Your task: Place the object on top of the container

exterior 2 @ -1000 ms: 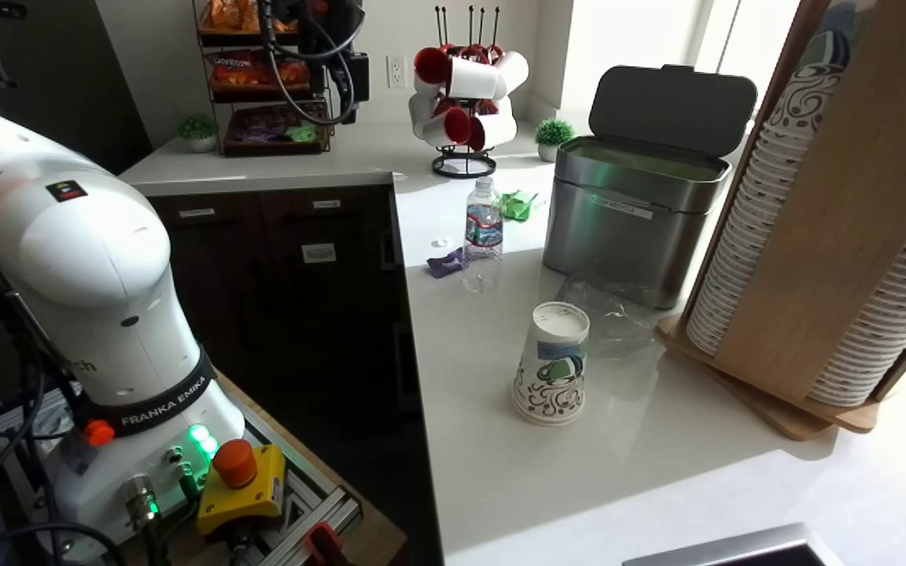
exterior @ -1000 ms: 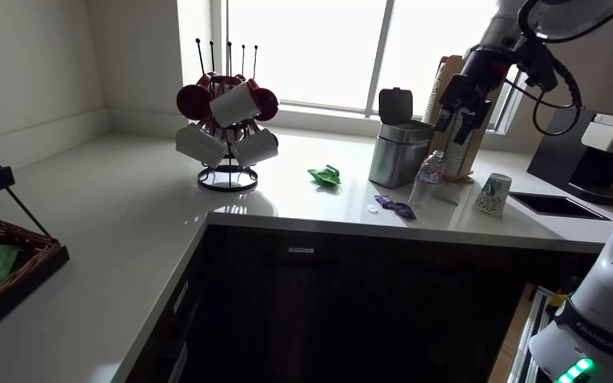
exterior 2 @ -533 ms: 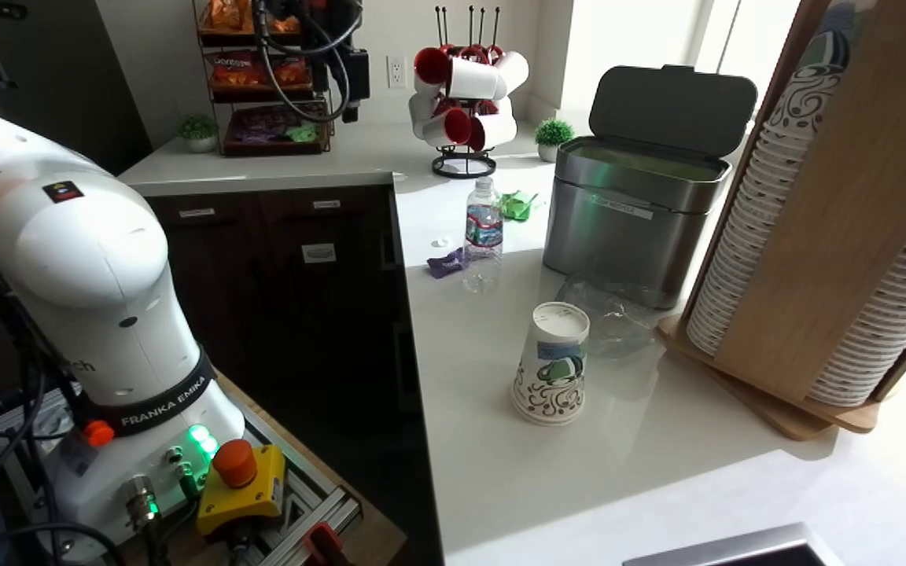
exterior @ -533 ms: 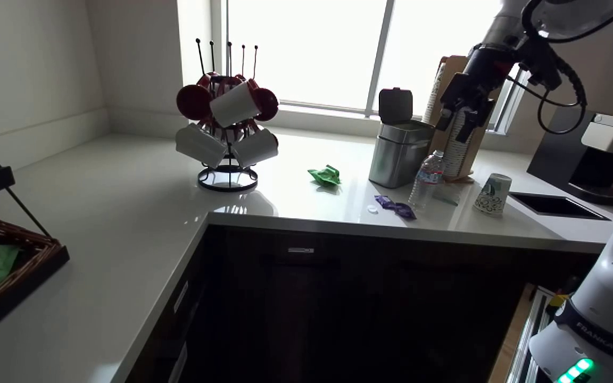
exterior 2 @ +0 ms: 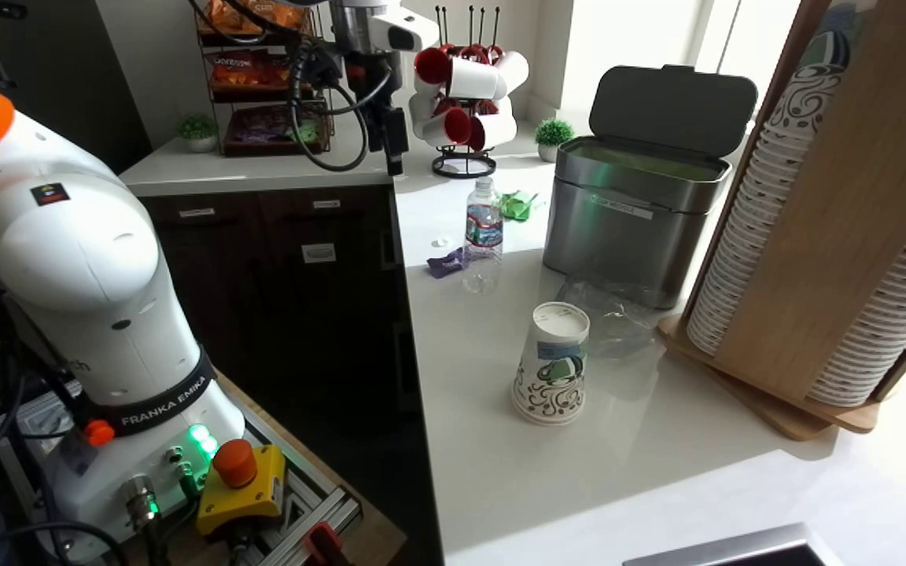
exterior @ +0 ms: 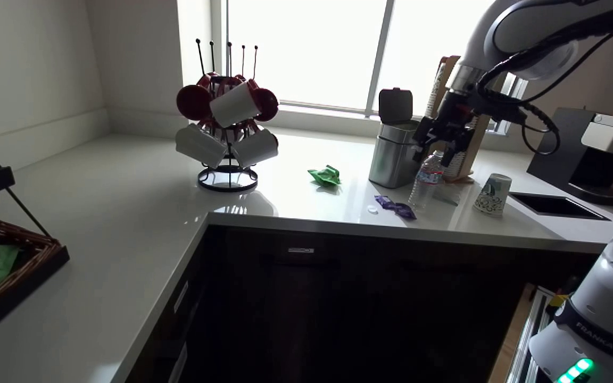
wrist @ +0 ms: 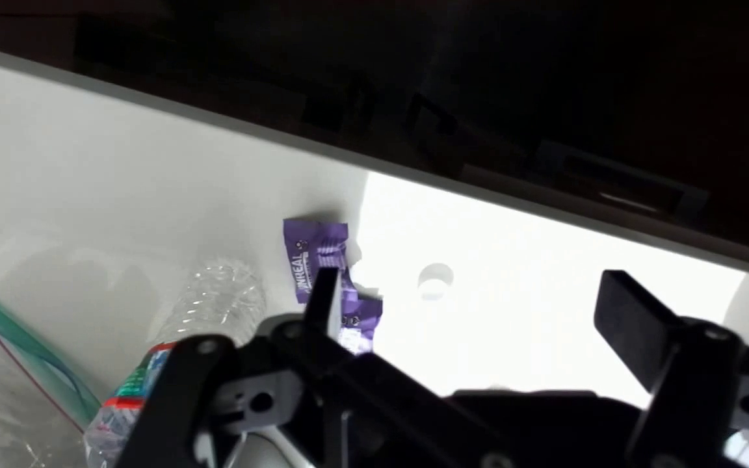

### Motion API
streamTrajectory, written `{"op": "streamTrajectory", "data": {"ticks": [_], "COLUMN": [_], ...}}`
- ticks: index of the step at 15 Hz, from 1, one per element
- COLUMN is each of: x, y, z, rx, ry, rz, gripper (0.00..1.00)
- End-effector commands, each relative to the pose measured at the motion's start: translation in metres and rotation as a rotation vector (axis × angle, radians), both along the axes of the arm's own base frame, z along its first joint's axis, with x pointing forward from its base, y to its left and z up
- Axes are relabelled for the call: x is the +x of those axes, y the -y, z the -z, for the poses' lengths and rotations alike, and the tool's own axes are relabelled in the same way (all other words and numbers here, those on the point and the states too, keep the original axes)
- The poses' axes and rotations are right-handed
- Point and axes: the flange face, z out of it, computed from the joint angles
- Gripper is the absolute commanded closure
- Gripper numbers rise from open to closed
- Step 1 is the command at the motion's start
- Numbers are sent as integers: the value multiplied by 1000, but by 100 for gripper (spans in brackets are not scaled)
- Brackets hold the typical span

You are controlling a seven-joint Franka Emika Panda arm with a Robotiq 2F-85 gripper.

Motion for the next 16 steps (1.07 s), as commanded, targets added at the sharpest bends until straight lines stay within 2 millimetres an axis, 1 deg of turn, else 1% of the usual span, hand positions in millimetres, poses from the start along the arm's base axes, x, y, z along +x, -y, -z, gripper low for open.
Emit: {"op": "streamTrajectory", "data": {"ticks": [1,2,3,4,8,9,11,14,16], "x": [11,13,13,12,13,17,25,32,39], "y": [1,1,1,2,3,7,18,27,34], "z": [27,32,29,25,29,34,58,86,102], "rx": [-24,-10,23,3,9,-15,-13,-14,-17], "ry": [-14,-19,-24,-23,-32,-51,-101,-158,-167], "rz": [98,116,111,83,91,137,255,339,400], "gripper": [0,0,0,0,0,0,0,0,0]}}
